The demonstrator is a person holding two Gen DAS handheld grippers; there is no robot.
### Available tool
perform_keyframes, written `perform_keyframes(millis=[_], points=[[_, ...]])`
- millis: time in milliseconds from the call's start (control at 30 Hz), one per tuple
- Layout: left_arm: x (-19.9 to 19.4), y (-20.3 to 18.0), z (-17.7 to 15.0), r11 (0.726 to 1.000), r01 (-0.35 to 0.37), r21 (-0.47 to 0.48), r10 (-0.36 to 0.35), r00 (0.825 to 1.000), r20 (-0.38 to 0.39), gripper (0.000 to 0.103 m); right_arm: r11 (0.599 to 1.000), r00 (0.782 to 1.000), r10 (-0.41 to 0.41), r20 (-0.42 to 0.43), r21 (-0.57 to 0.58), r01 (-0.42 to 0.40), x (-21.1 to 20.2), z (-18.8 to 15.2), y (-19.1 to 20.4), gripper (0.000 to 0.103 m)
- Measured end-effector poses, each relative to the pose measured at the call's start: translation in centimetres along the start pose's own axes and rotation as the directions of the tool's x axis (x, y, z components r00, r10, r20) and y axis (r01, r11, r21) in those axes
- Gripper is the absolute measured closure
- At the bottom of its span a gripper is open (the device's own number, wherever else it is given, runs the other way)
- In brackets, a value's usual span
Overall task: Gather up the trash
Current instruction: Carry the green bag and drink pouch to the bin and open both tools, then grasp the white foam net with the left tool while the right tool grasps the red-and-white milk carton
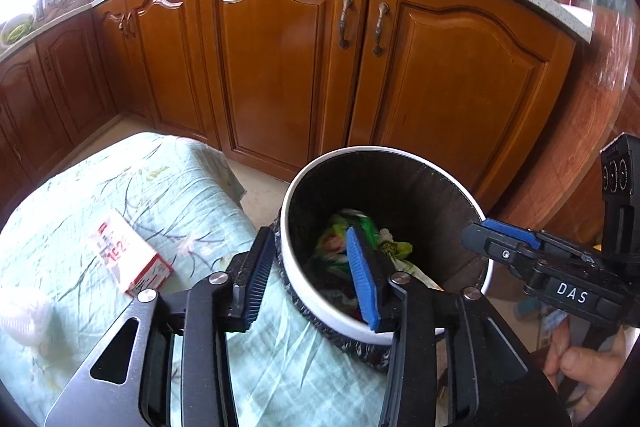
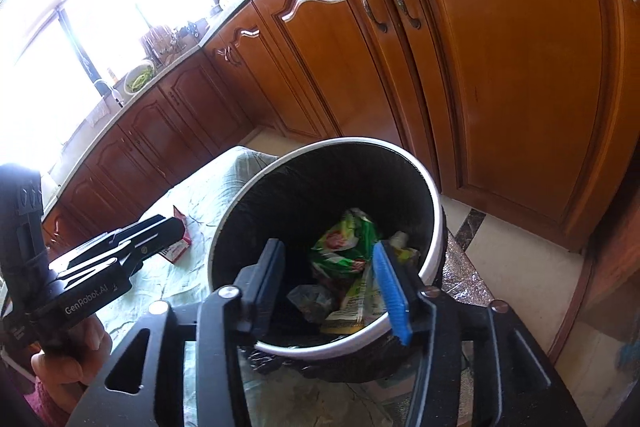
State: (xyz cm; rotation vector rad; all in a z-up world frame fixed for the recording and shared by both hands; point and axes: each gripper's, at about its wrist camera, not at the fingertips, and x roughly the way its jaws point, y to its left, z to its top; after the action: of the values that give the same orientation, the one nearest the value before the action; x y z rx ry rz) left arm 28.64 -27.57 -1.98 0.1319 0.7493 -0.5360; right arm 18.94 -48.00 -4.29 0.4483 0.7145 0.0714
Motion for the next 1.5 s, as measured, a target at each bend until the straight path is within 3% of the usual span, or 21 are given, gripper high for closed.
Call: perform_keyframes(millis=[100, 300, 833, 1500], points=[[-1.2, 1.5, -1.0, 0.999, 0.007, -0.046, -0.007, 1.000, 0.004, 0.061, 1.000, 0.999, 0.019, 0.030, 0.001, -0.019, -0.7, -0.5, 1.1, 0.029], [-3.3, 4.9, -3.9, 0.991, -0.008, -0.136, 0.007, 1.000, -0.005, 0.059, 0.998, 0.996, 0.064, 0.055, -0.027, -0.062, -1.5, -1.7, 4.0, 0.022], [-9.1, 14.4, -11.3, 0.936, -0.114, -0.334, 0.111, 0.993, -0.028, 0.050, 0.978, 0.985, 0.159, -0.068, -0.127, -0.167, 1.6, -5.9, 12.8, 0.018], [-10.9, 21.1, -14.1, 0.874, -0.177, -0.452, 0.161, 0.984, -0.073, 0.049, 0.946, 0.974, 0.151, -0.171, -0.261, -0.193, 7.1, -5.7, 18.2, 0.012]])
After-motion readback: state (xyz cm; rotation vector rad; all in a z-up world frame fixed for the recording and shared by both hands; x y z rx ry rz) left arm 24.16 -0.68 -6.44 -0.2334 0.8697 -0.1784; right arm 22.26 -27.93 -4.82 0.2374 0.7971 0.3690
